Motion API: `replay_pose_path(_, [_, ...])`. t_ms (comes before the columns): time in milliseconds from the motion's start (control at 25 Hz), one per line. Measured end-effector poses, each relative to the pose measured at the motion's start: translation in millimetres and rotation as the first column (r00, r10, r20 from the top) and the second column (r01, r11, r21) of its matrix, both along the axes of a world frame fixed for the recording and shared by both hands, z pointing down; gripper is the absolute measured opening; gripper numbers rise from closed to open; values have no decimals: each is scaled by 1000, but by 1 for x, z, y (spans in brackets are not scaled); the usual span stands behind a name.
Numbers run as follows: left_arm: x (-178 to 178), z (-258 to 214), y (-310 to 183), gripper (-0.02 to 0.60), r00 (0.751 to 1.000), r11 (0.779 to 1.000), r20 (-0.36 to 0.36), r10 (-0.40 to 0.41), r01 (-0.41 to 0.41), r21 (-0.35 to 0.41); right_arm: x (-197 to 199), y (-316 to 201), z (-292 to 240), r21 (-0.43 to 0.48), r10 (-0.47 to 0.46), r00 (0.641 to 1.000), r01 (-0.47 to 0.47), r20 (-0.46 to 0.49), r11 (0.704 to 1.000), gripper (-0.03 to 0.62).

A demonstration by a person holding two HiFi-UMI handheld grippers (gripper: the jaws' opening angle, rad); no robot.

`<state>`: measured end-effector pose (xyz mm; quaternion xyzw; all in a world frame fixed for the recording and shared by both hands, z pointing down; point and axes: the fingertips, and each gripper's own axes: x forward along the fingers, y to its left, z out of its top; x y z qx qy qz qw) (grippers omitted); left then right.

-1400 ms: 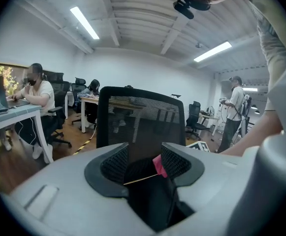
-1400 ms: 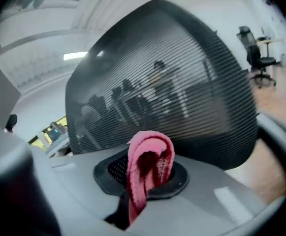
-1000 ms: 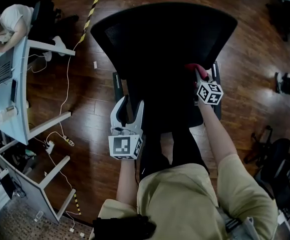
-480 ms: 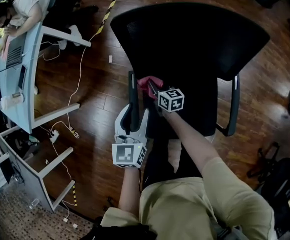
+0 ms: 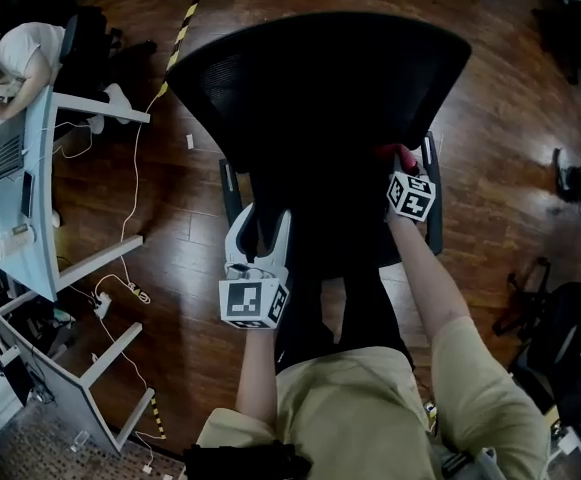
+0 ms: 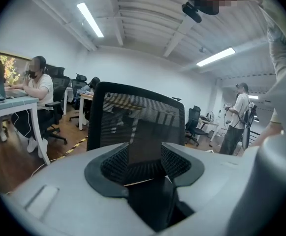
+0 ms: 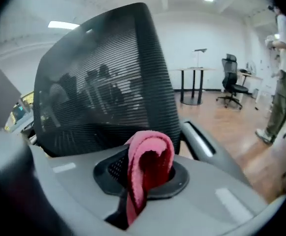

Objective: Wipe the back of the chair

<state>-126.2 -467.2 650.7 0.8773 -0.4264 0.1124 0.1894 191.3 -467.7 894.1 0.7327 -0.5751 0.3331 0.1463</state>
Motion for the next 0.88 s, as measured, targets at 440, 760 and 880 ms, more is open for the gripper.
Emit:
replay_pose_path(440, [-50, -53, 16, 198, 1000, 996, 8, 12, -12, 87, -92, 42, -137, 295, -154, 982, 117, 105, 948, 38])
replay_pose_path(760, [-43, -121, 71, 198, 986, 965, -17, 166, -159, 207, -152, 144, -311, 472, -249, 968, 202, 38, 858, 38])
replay_pose_path(880, [-31, -138, 112, 199, 981, 954, -19, 191, -181, 239, -163, 191, -348, 494, -302, 952, 289, -56, 820, 38])
